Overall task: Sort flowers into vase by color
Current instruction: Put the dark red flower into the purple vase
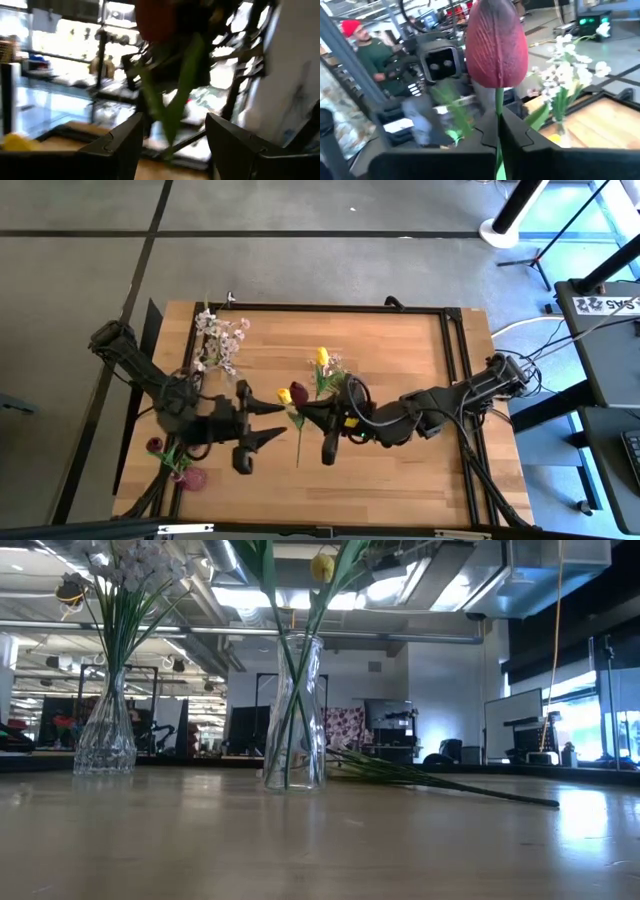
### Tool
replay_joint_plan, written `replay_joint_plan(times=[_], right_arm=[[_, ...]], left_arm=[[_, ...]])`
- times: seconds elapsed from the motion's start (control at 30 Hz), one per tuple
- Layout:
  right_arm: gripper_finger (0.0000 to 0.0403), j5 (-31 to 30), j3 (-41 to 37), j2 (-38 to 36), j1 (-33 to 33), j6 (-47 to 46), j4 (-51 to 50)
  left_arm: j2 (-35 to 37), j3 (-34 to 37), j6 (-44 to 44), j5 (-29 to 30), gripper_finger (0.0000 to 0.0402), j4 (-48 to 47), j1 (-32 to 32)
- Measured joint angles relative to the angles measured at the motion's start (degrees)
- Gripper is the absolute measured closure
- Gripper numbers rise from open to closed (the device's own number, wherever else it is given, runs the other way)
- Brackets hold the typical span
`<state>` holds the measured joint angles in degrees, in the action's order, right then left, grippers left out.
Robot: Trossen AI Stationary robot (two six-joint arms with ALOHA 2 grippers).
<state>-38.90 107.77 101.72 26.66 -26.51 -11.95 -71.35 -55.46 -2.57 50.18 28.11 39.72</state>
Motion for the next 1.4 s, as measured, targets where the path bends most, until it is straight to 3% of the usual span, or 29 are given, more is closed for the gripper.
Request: replay_joint_plan(times=[0.27,0.4,0.57,0.67,0.87,1.03,1.17,1.27,1.4], right_arm=[[0.0402,6.92,0.00,0.94,-4.00,4.47,2.89],[0.0402,9.13,0.00,0.97,-5.62,5.84,2.75],[0.0390,12.74,0.00,1.01,-6.50,6.46,2.11],[0.0374,11.02,0.00,1.01,-6.48,7.96,1.90],[0.0296,11.47,0.00,1.01,-6.43,10.52,2.10],[0.0196,11.04,-0.07,-0.17,-5.51,12.89,6.92],[0.0122,10.13,0.00,-1.74,-3.83,18.68,10.96],[0.0094,7.66,0.00,-1.96,-2.55,19.33,10.30],[0.0090,0.98,-0.02,-1.80,-1.02,18.58,8.90]], left_arm=[[-0.31,0.11,-2.99,-6.46,0.0195,-3.70,-6.59],[-0.29,0.11,-3.35,-14.29,0.0195,-2.61,-9.71],[-0.17,0.11,-7.45,-12.74,0.0203,-3.03,-11.86],[0.88,0.11,-10.97,-12.81,0.0241,-3.93,-12.21],[3.59,0.11,-10.80,-12.74,0.0382,-8.52,-11.22],[9.15,0.11,-10.82,-15.81,0.0394,-16.34,-8.72],[15.82,0.11,-10.62,-22.99,0.0397,-23.79,-4.29],[21.51,0.11,-11.30,-31.57,0.0398,-26.79,-0.28],[26.80,0.11,-12.38,-42.56,0.0399,-29.20,5.78]])
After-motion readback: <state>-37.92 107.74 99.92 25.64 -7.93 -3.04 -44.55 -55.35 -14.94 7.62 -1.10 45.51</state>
